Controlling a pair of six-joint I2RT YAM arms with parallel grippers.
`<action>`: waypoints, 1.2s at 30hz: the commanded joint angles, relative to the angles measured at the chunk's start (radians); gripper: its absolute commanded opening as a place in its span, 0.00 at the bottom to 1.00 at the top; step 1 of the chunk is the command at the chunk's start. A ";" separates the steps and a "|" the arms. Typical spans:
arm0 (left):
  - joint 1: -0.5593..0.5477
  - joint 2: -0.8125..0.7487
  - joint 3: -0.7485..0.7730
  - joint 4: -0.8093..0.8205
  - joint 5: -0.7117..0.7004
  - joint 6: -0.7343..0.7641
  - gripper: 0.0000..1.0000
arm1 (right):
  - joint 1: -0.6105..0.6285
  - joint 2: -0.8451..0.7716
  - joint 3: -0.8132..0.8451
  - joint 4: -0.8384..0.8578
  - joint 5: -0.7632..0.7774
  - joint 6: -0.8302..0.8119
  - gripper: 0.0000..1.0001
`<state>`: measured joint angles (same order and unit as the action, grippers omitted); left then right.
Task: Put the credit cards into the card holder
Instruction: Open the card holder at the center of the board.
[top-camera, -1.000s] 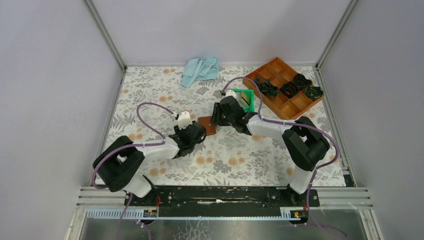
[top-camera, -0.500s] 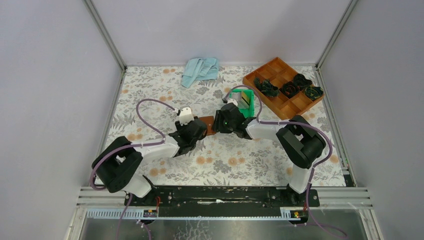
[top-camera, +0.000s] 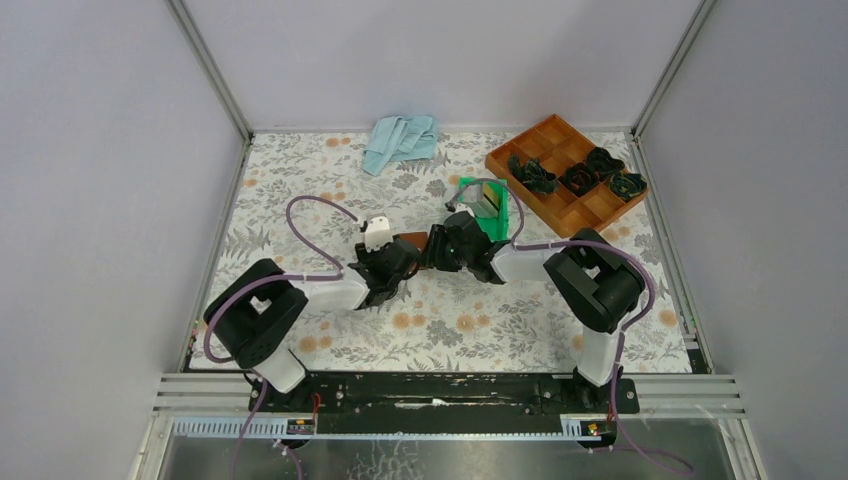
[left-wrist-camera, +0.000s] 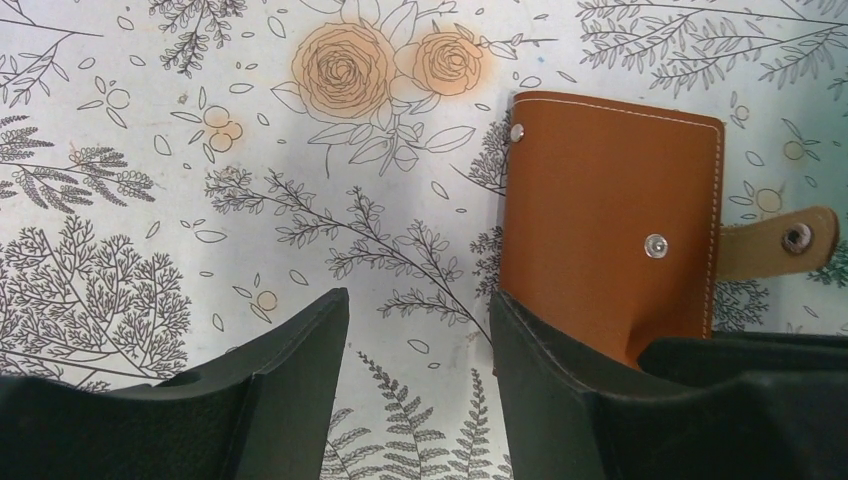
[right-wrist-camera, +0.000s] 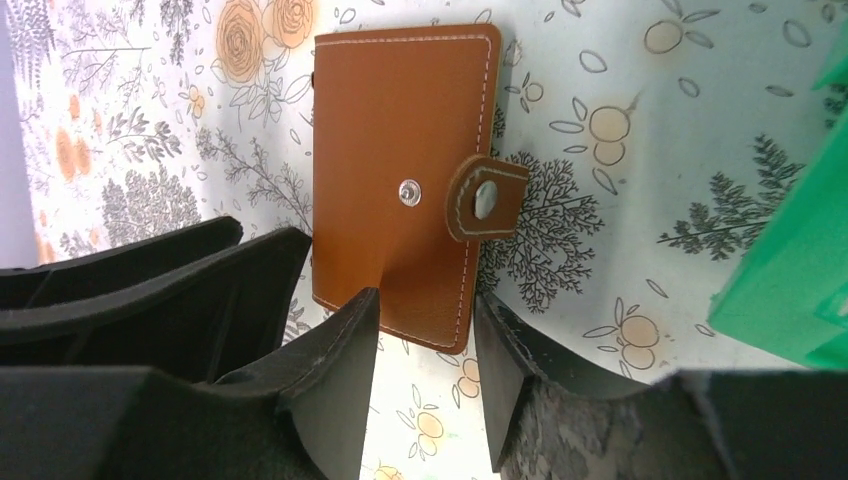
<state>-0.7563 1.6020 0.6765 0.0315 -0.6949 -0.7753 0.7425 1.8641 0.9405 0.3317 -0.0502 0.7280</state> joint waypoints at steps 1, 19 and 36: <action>0.017 0.026 0.001 0.066 -0.017 0.008 0.62 | -0.014 0.010 -0.023 0.100 -0.053 0.043 0.47; 0.031 0.047 -0.029 0.075 0.008 0.004 0.61 | -0.018 -0.061 -0.093 0.216 -0.052 0.048 0.46; 0.034 0.043 -0.035 0.083 0.017 0.003 0.61 | -0.017 -0.026 -0.098 0.275 -0.087 0.071 0.46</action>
<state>-0.7307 1.6382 0.6647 0.0769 -0.6880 -0.7750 0.7311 1.8347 0.8417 0.5297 -0.1005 0.7841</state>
